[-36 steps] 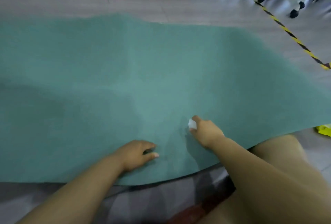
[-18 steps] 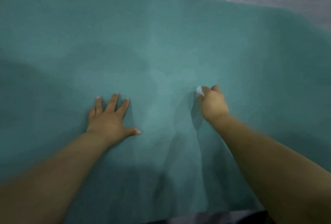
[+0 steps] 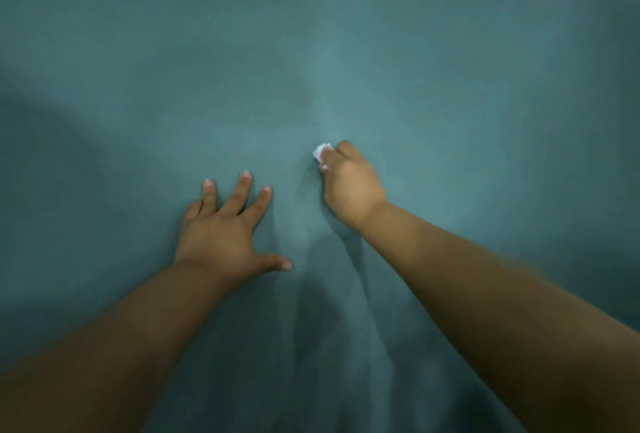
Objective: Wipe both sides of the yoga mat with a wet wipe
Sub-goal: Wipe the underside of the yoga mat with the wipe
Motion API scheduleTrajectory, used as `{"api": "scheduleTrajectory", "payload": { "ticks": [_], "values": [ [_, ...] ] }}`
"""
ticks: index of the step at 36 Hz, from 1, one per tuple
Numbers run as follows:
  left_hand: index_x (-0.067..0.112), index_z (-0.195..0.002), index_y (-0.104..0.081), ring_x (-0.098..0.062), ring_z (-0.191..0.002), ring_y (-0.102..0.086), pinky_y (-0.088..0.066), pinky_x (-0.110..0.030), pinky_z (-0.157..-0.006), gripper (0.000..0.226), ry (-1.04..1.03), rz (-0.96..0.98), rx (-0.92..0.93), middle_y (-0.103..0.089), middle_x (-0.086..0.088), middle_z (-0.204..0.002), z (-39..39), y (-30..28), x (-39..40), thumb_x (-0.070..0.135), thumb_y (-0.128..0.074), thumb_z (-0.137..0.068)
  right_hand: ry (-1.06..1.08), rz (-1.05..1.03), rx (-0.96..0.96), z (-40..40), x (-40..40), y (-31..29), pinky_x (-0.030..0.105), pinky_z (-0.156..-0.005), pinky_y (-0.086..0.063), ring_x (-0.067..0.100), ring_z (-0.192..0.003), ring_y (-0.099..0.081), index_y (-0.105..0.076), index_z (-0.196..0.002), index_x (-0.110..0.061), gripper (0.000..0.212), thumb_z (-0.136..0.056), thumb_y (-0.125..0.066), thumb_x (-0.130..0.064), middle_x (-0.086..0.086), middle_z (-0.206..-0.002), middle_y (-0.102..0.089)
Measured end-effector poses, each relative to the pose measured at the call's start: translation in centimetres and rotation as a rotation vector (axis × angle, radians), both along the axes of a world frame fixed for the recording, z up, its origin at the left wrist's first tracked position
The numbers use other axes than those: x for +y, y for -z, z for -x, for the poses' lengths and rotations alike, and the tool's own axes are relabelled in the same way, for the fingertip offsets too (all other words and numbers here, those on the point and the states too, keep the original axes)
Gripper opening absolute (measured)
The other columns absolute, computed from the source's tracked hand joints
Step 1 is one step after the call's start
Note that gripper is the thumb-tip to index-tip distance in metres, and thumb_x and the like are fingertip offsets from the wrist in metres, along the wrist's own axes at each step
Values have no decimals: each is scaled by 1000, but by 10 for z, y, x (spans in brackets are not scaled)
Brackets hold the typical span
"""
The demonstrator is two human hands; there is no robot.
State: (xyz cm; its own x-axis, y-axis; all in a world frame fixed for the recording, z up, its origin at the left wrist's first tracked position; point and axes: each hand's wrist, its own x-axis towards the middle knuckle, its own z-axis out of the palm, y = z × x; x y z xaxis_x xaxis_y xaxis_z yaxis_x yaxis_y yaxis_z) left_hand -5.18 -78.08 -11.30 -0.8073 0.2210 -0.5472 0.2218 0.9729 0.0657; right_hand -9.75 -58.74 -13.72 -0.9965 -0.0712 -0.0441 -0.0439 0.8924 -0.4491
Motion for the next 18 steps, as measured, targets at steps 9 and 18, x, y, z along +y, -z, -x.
{"api": "scheduleTrajectory", "payload": {
  "ticks": [9, 18],
  "values": [
    [40, -145, 19, -35, -144, 13, -6, -41, -116, 115, 70, 34, -38, 28, 9, -154, 1, -5, -5, 89, -43, -62, -56, -200, 24, 4, 72, -6, 38, -89, -43, 38, -102, -57, -59, -124, -7, 38, -98, -37, -25, 21, -115, -55],
    [42, -145, 18, -36, -144, 12, -7, -41, -116, 116, 45, 43, -17, 26, 9, -154, 1, -1, -3, 90, -44, -60, 33, -36, 32, -24, -21, 4, 34, -82, -43, 35, -97, -58, -59, -121, -6, 38, -86, -46, -3, 19, -110, -58]
  ]
}}
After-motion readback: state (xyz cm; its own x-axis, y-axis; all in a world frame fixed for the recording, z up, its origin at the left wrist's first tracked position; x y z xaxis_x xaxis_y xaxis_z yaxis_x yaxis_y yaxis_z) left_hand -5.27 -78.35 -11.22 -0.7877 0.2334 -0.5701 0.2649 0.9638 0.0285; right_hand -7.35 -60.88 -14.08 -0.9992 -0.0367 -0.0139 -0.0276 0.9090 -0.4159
